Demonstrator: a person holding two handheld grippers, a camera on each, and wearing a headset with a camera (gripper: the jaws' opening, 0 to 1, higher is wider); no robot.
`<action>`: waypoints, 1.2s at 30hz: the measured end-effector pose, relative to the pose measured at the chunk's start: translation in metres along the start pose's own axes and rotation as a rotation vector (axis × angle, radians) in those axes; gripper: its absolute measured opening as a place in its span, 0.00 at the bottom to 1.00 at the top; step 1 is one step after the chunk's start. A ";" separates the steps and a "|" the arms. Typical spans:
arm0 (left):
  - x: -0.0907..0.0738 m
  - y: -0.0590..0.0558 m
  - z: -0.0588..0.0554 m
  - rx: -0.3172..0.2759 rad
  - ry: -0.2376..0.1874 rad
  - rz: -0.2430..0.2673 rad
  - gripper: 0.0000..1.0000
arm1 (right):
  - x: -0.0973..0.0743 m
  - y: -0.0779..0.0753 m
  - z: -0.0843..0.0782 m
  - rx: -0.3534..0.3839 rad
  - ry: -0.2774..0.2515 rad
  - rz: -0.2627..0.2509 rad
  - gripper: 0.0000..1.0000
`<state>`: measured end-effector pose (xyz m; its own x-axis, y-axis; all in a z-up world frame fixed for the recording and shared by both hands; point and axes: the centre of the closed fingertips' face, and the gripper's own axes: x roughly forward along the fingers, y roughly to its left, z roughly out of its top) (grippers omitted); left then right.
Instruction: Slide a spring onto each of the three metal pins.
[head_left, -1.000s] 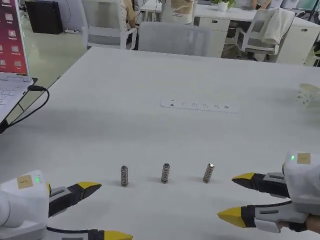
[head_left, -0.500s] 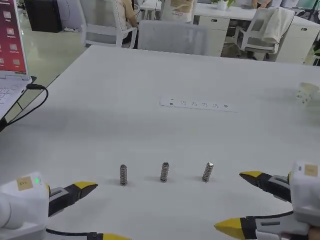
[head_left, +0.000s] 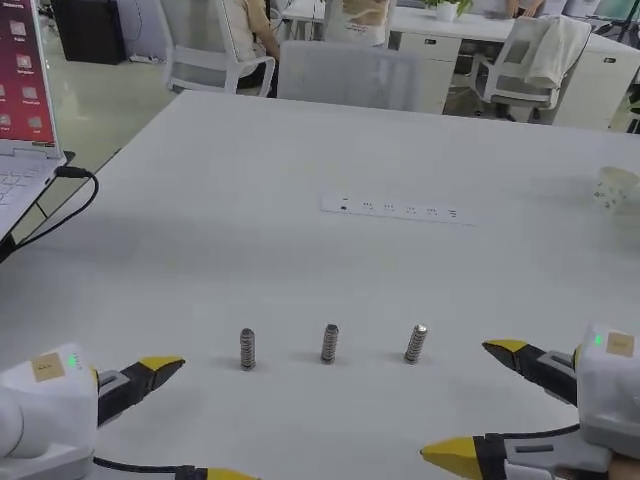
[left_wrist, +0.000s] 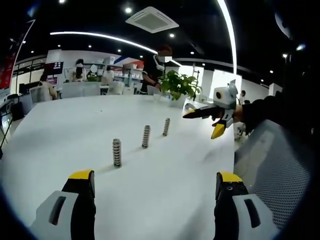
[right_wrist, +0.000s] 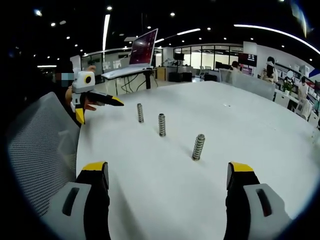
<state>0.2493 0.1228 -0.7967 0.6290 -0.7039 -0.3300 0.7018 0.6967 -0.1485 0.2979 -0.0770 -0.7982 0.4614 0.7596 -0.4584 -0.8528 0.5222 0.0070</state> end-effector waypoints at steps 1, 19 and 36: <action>0.000 0.000 0.000 -0.001 -0.003 0.000 0.98 | 0.000 -0.001 0.000 0.002 0.001 -0.002 0.99; 0.006 0.002 0.002 0.003 -0.006 -0.008 0.98 | -0.002 -0.005 0.000 0.002 -0.004 -0.015 0.99; 0.007 0.001 0.002 0.002 -0.003 -0.009 0.98 | -0.002 -0.003 -0.002 0.003 0.000 -0.006 0.99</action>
<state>0.2557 0.1182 -0.7972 0.6239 -0.7104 -0.3257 0.7078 0.6903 -0.1500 0.2994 -0.0808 -0.7993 0.4663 0.7567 -0.4582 -0.8495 0.5276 0.0068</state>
